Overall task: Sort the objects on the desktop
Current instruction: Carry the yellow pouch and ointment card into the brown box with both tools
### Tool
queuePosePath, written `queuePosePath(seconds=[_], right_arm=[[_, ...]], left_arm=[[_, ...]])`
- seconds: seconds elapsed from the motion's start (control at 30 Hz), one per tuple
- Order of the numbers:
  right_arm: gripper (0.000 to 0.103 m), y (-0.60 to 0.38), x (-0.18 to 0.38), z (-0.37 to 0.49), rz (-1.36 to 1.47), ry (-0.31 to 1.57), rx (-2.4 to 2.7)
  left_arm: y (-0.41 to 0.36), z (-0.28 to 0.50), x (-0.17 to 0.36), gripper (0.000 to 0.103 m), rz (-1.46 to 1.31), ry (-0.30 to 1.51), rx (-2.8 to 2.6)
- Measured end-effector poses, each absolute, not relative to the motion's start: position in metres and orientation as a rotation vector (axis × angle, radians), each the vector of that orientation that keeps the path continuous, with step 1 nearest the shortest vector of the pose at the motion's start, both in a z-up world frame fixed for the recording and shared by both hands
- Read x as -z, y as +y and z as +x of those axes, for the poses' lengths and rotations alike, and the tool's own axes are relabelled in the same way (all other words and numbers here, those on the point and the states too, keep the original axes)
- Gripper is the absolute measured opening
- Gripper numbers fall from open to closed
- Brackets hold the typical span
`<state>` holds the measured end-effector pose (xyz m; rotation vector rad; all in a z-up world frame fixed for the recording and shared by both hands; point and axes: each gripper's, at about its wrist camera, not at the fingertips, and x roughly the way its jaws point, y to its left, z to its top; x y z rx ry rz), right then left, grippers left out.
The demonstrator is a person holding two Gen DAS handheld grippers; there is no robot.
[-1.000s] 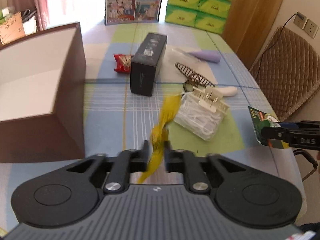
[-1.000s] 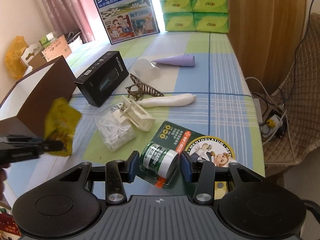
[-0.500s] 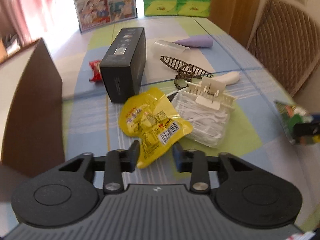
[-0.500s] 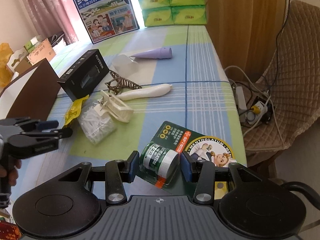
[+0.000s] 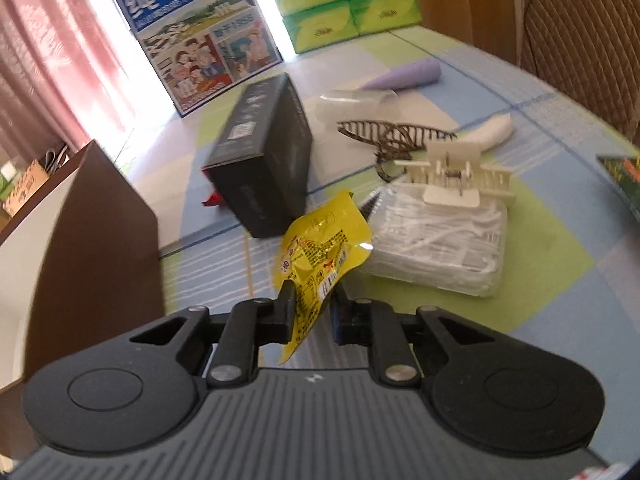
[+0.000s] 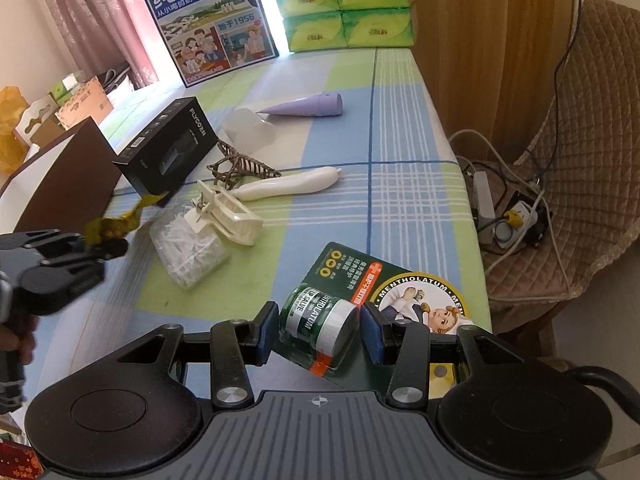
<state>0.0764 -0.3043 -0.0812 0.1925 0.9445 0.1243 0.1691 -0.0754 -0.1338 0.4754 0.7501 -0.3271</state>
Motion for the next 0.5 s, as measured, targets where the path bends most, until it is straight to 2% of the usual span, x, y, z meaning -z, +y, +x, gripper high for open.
queuePosePath(seconds=[0.33,0.5], right_arm=[[0.042,-0.278,0.066,0.083,0.151,0.921,-0.195],[0.042,-0.253,0.053,0.087,0.137,0.899,-0.247]], left_arm=[[-0.012,0.155,0.079,0.013,0.096,0.839,0.333],[0.012,0.141,0.053,0.013,0.005,0.824,0.327]])
